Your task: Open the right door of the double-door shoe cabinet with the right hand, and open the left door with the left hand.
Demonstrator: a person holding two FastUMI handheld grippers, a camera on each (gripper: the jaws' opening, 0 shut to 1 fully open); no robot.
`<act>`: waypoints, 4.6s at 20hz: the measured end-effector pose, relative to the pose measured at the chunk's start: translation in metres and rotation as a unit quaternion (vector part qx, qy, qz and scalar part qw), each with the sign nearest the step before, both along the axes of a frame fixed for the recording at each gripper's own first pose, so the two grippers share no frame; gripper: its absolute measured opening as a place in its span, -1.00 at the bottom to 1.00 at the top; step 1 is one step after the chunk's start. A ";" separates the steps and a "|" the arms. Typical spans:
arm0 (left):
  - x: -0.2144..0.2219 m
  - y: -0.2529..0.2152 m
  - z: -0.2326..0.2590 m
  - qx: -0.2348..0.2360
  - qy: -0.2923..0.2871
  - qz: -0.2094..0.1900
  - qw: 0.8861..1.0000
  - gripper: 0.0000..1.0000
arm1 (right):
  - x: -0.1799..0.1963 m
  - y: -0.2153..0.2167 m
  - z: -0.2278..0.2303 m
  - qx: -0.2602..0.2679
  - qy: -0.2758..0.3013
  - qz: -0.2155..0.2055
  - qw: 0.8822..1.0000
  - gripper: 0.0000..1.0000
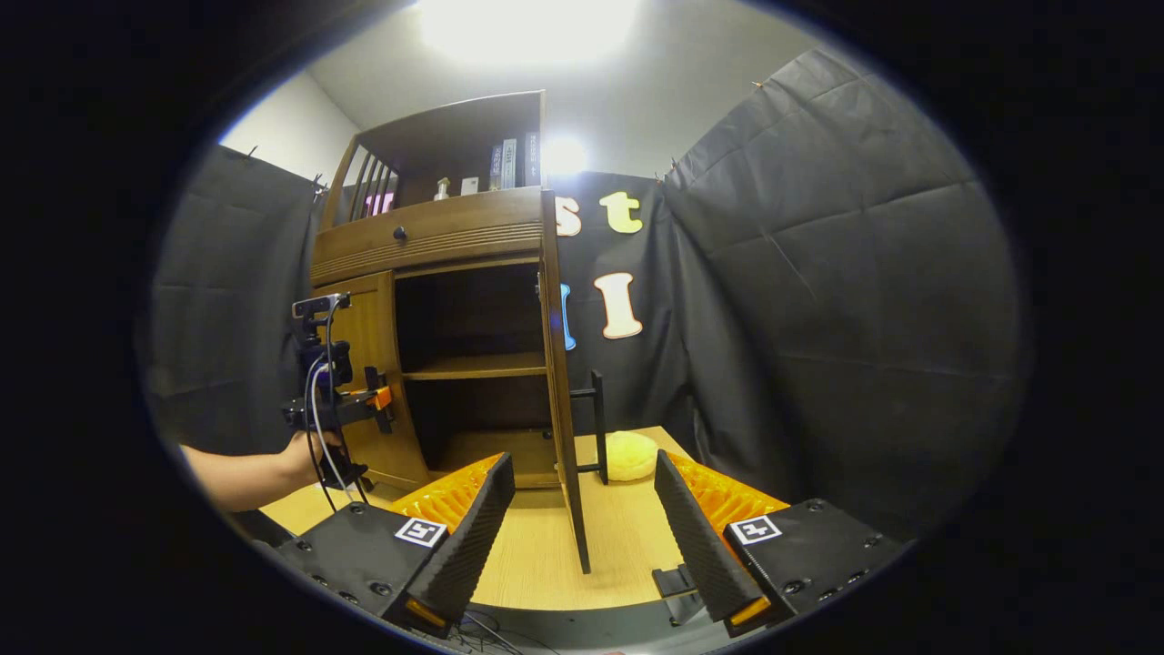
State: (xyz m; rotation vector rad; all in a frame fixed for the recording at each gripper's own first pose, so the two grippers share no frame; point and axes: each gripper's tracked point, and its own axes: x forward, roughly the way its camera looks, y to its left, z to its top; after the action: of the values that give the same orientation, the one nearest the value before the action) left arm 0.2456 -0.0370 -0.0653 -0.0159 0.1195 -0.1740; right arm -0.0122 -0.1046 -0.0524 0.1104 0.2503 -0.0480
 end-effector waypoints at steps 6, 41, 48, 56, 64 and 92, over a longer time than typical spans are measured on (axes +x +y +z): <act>-0.024 0.012 0.002 0.003 0.003 -0.008 1.000 -0.58 | 0.001 0.014 -0.003 0.004 -0.009 0.014 1.000 0.84; -0.045 0.040 0.030 -0.032 0.002 0.002 0.999 -0.62 | 0.028 0.103 -0.006 0.025 -0.026 0.084 0.996 0.94; -0.047 0.043 0.030 -0.032 -0.006 0.021 0.999 -0.63 | 0.031 0.128 -0.012 0.023 -0.022 0.102 0.994 0.84; -0.050 0.056 0.026 -0.018 -0.023 0.058 0.998 -0.81 | 0.044 0.155 -0.013 0.025 -0.026 0.116 0.993 0.84; -0.049 0.076 0.029 -0.019 -0.025 0.053 0.998 -0.81 | 0.054 0.180 -0.018 0.026 -0.025 0.123 0.992 0.84; -0.158 0.068 0.050 0.010 -0.036 0.069 0.997 -0.81 | -0.001 0.088 0.027 -0.010 -0.084 0.082 0.993 0.84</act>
State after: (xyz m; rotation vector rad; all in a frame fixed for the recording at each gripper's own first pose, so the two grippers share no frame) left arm 0.0875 0.0312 -0.0152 0.0031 0.0475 -0.0348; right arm -0.0133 -0.0161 -0.0250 0.0740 0.0896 0.1216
